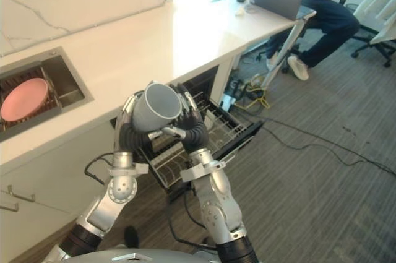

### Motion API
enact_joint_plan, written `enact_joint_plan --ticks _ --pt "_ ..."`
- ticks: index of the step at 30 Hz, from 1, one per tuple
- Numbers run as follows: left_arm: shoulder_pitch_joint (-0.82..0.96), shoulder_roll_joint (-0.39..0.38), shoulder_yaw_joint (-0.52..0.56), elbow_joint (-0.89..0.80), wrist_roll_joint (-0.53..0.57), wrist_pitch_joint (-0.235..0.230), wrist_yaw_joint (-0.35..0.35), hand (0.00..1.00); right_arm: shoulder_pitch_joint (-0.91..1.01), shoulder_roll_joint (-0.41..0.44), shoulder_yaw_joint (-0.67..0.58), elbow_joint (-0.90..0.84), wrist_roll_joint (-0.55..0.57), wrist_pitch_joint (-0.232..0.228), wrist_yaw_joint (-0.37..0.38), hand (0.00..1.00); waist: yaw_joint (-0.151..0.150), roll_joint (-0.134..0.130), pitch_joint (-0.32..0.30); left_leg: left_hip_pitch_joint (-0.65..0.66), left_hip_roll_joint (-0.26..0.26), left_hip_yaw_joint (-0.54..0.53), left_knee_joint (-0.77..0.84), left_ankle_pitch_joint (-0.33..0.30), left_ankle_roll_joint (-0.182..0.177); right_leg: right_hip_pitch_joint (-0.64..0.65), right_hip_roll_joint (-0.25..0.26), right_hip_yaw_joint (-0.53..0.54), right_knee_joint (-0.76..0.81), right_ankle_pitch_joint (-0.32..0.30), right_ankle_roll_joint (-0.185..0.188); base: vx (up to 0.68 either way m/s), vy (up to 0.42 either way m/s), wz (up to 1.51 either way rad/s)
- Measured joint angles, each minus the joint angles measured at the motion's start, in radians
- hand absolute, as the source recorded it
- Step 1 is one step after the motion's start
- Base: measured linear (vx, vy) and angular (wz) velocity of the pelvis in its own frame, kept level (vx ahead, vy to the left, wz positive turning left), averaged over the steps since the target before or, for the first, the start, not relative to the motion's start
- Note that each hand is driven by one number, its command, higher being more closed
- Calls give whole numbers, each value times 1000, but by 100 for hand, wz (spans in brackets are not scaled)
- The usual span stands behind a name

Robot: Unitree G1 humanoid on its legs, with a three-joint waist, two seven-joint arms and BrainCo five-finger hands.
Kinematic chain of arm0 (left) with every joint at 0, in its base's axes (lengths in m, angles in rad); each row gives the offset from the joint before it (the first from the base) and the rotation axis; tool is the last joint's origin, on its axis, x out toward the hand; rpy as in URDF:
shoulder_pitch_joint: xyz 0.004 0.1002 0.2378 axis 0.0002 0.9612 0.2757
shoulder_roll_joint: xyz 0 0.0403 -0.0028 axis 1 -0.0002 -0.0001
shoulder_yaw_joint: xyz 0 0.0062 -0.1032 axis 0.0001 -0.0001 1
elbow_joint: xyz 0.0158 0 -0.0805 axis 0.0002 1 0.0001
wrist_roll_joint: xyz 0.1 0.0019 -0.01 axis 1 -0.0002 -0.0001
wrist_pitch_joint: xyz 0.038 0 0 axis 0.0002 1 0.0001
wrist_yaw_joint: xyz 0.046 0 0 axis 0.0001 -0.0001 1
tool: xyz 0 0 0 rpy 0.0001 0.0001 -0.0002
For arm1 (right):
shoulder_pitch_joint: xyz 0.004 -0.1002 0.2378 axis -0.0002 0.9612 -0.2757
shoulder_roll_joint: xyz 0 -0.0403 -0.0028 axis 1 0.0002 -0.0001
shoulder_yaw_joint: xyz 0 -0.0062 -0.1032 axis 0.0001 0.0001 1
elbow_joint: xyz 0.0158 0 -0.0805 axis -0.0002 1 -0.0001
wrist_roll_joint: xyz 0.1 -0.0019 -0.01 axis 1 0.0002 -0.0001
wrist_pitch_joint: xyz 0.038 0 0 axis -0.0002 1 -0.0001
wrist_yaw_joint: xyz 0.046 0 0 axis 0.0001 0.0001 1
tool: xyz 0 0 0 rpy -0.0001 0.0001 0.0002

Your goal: Walk over to the sink, pick up the cup, carry it to the dishwasher, place the cup inside the dishwasher, then close the dishwasher door

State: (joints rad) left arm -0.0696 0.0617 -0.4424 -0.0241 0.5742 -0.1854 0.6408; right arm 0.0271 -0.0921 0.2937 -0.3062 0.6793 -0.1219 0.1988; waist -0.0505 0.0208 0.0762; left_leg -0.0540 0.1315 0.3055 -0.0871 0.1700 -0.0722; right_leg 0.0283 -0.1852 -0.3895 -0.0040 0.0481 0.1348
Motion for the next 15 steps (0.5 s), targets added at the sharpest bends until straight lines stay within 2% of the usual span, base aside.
enact_joint_plan --ticks 2,8,15 --pt "0 0 -8 0 0 1 9 100 0 -2 14 14 -20 19 -1 0 1 0 -4 0 1 1 0 0 0 0 0 1 -3 1 -1 -46 12 -2" --pt "1 11 -23 0 2 3 25 100 0 -4 21 14 -19 26 -10 0 5 0 -31 -1 1 2 0 -1 0 -3 0 5 -6 2 -1 11 -2 -1" --pt "1 13 -34 9 71 3 27 100 0 -31 45 20 -19 42 -54 0 16 2 -44 -1 -2 7 0 3 5 -3 2 16 -16 18 5 36 -5 -4"
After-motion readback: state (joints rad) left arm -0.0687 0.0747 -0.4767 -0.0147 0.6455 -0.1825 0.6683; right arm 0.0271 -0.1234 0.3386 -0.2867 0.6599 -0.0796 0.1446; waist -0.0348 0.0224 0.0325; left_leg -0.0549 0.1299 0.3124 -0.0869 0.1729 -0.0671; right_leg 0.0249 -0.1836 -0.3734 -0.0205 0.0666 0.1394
